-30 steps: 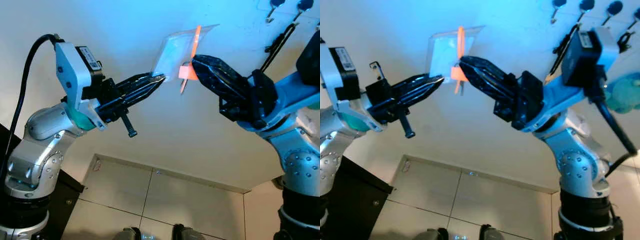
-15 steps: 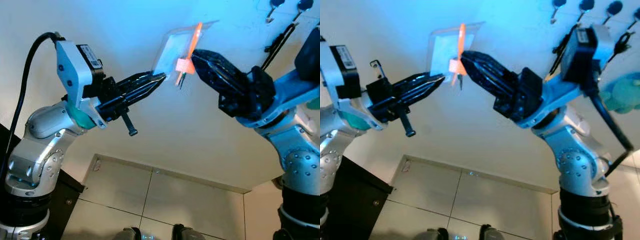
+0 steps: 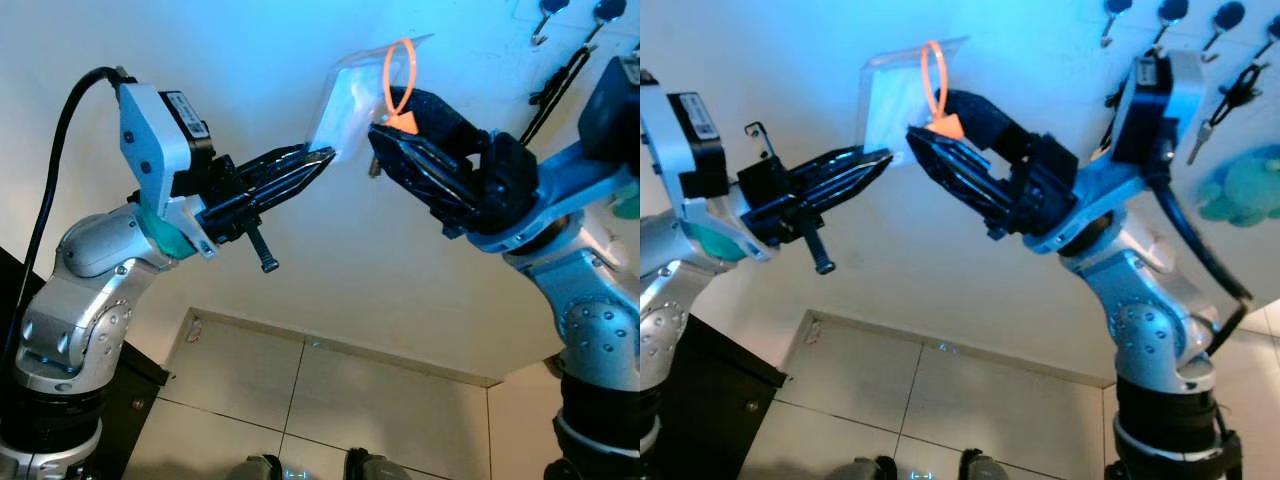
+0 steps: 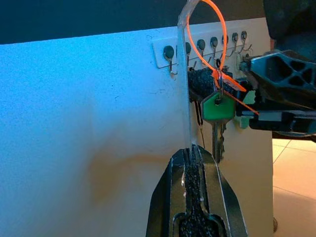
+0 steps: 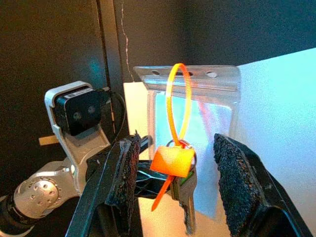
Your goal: Hang keys on a hook
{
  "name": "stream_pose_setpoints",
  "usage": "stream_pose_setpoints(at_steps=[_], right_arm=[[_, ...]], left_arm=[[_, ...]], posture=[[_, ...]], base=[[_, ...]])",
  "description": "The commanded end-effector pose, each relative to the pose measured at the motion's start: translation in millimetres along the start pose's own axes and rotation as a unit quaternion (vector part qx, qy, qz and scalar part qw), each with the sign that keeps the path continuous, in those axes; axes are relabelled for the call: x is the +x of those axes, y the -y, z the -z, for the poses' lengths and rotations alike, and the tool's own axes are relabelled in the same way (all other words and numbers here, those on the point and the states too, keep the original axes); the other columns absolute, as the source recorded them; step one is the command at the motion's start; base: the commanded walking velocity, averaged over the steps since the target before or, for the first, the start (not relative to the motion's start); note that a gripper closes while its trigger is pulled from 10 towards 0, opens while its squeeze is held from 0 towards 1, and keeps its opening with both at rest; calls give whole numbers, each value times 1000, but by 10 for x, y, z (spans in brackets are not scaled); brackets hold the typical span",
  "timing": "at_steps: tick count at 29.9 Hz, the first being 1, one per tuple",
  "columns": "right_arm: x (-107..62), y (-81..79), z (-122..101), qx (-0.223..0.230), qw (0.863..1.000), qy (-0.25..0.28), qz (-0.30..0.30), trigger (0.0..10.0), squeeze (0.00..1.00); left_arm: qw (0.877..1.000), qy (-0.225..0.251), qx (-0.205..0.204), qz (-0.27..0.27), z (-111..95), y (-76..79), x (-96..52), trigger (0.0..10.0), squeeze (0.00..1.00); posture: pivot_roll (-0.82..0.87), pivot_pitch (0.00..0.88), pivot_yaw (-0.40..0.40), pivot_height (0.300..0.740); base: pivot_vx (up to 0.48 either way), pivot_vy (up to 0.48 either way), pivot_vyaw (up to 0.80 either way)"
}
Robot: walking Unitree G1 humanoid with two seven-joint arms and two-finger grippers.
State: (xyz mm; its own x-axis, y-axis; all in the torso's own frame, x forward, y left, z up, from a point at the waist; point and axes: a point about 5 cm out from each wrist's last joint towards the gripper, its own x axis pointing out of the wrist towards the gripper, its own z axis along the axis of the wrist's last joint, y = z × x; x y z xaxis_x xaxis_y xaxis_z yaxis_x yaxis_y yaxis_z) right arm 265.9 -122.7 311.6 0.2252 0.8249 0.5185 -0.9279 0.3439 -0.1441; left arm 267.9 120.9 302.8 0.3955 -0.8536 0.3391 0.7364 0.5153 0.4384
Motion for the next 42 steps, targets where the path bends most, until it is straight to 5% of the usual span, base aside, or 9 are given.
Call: stream_pose_setpoints(at_steps=[1,6,7,8,32,33,37,40,42], right_arm=[[33,-49,45,11,1000,-4,-13,10000,0],[48,-55,57,14,1000,-5,-15,10000,0],[65,-51,55,15,1000,-1,-16,1137,0],[83,-43,41,15,1000,5,-18,0,0],[102,11,-49,9,999,39,1,0,0],[104,6,-55,11,999,44,-1,0,0],[104,6,-55,11,999,44,-1,0,0],[113,-11,-57,18,998,54,-5,0,0],[117,-21,-51,22,998,58,-7,0,0]], left_arm=[[1000,4,8,14,-9,38,23,0,0],[1000,5,8,14,-9,40,24,0,0],[1000,5,8,13,-8,42,22,0,0],[1000,5,7,11,-7,44,19,0,0],[1000,0,6,13,11,49,21,0,0],[1000,-3,5,14,23,53,23,6824,0],[1000,-3,5,14,23,53,23,6824,0],[1000,-9,-3,23,57,84,33,10000,1000],[999,-19,-2,34,89,126,35,10000,1000]], posture=[[-33,109,58,740],[-33,109,58,740],[-32,113,53,740],[-33,115,53,740],[-34,119,58,740],[-35,117,59,740],[-35,117,59,740],[-36,118,59,740],[-37,119,60,740]], base=[[0,0,0],[0,0,0],[0,0,0],[0,0,0],[0,0,0],[0,0,0],[0,0,0],[0,0,0],[0,0,0]])
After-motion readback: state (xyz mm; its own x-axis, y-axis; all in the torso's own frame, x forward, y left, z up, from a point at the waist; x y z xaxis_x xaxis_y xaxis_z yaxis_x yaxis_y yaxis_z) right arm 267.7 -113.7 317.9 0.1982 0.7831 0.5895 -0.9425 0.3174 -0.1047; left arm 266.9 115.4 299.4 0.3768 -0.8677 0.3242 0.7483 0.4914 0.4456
